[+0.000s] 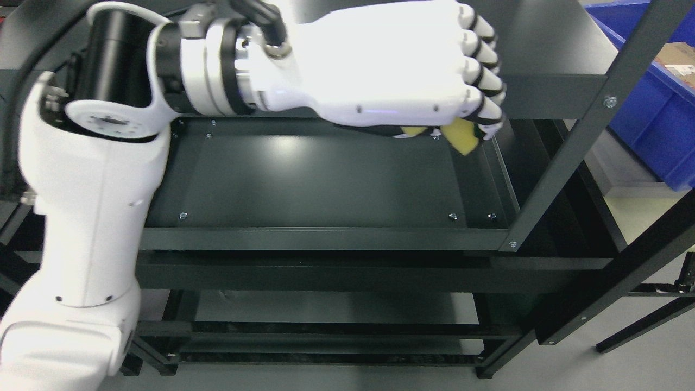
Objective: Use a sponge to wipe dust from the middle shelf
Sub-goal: 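Reach the left hand into the middle shelf and sweep sponge across it, then sweep the sponge back across the shelf surface with the left hand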
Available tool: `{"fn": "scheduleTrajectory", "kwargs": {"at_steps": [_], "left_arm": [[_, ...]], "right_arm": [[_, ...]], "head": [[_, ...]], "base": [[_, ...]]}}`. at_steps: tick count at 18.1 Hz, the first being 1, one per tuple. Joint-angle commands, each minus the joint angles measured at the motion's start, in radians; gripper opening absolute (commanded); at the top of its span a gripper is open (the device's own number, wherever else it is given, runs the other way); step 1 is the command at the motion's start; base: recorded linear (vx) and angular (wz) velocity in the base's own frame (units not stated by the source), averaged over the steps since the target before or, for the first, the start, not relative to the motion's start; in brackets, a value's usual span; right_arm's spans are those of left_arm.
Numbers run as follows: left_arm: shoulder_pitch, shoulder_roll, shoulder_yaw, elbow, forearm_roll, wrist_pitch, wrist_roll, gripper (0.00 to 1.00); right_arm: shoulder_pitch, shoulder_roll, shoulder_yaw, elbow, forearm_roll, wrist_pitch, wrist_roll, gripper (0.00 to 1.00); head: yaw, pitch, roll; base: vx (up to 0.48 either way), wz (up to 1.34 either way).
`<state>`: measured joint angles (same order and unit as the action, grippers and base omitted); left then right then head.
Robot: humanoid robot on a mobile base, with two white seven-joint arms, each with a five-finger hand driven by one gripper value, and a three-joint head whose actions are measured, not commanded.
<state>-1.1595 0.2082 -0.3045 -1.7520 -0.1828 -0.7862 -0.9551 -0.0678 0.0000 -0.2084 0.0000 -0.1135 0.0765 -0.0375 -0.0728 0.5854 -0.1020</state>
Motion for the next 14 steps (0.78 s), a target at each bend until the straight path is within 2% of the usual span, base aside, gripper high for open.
{"fn": "scheduleTrajectory", "kwargs": {"at_steps": [1, 3, 6, 10, 14], "left_arm": [[0.058, 0.540, 0.062, -0.023, 0.369, 0.001, -0.002, 0.00], [0.131, 0.714, 0.054, -0.023, 0.460, 0.001, -0.001, 0.00], [0.233, 0.931, 0.088, -0.014, 0.541, 0.001, 0.006, 0.00], [0.265, 1.077, 0.238, 0.052, 0.627, 0.001, 0.004, 0.00], [0.285, 1.246, 0.248, 0.123, 0.722, 0.001, 0.004, 0.00]], "right_arm": [[0.000, -0.017, 0.000, -0.017, 0.000, 0.000, 0.001, 1.00], [-0.001, -0.017, 0.000, -0.017, 0.000, 0.000, 0.001, 1.00], [0.000, -0.017, 0.000, -0.017, 0.000, 0.000, 0.001, 1.00], [0.000, -0.017, 0.000, -0.017, 0.000, 0.000, 0.001, 1.00], [0.000, -0.017, 0.000, -0.017, 0.000, 0.000, 0.001, 1.00]], "head": [[0.0000, 0.000, 0.000], [0.0000, 0.000, 0.000], [0.0000, 0.000, 0.000], [0.0000, 0.000, 0.000], [0.0000, 0.000, 0.000]], "base": [[0.000, 0.00], [0.000, 0.00], [0.000, 0.00], [0.000, 0.00], [0.000, 0.00]]}}
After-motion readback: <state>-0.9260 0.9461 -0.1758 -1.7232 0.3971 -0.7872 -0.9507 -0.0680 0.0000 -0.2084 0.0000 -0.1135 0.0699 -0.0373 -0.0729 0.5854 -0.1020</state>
